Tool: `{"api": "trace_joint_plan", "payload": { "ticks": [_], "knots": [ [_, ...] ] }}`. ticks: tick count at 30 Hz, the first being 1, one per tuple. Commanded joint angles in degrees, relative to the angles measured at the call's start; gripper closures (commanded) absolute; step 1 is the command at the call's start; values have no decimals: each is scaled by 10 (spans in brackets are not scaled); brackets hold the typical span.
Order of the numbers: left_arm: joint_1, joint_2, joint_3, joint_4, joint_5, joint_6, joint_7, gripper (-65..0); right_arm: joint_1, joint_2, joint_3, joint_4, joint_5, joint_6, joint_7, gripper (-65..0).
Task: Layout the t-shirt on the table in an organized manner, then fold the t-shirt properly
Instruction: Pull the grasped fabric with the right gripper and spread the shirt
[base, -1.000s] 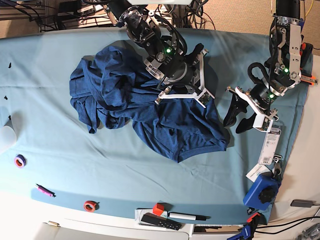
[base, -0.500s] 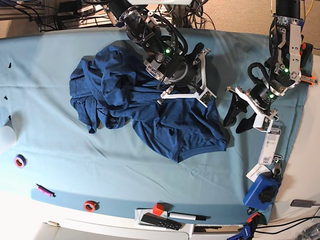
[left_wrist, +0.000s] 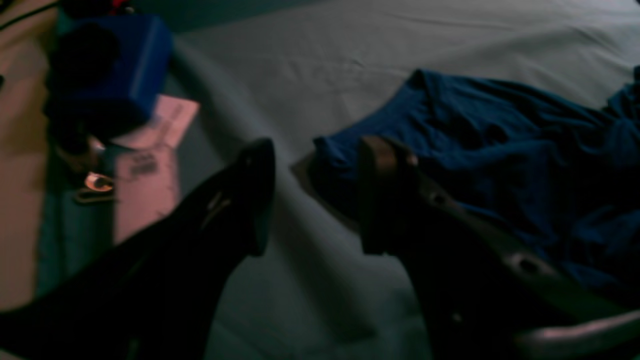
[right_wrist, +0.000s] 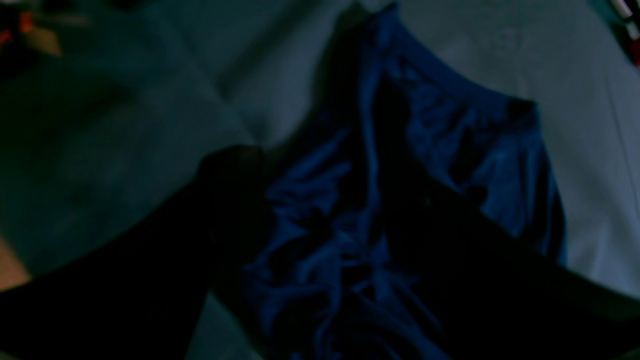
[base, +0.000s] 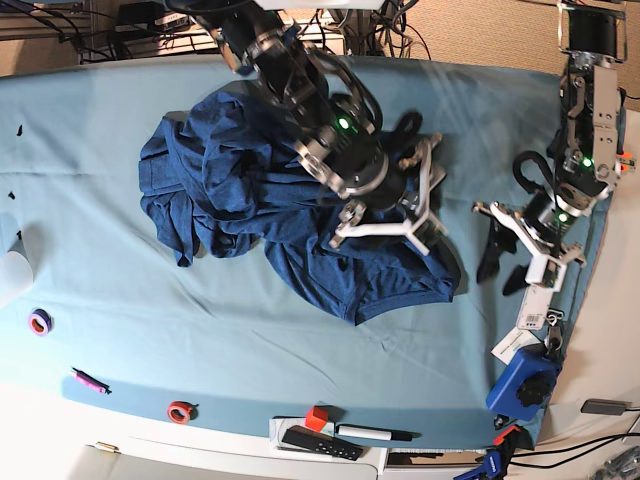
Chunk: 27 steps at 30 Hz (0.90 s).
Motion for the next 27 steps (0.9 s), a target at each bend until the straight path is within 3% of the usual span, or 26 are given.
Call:
{"api": "trace_joint_plan", "payload": {
  "ticks": [1, 13, 19, 27],
  "knots": [
    [-16, -9, -4, 10, 4, 8, -15, -255, 10, -7, 0, -6, -7, -2, 16, -351],
    [-36, -9, -4, 9, 27, 36, -16, -255, 117, -7, 0, -240, -4, -17, 99, -351],
    [-38, -9, -4, 9, 44, 46, -16, -255, 147, -7, 0, -250, 50, -17, 124, -351],
    [-38, -9, -4, 9, 44, 46, -16, -255, 147, -7, 0, -288, 69, -17, 184, -351]
  ]
}}
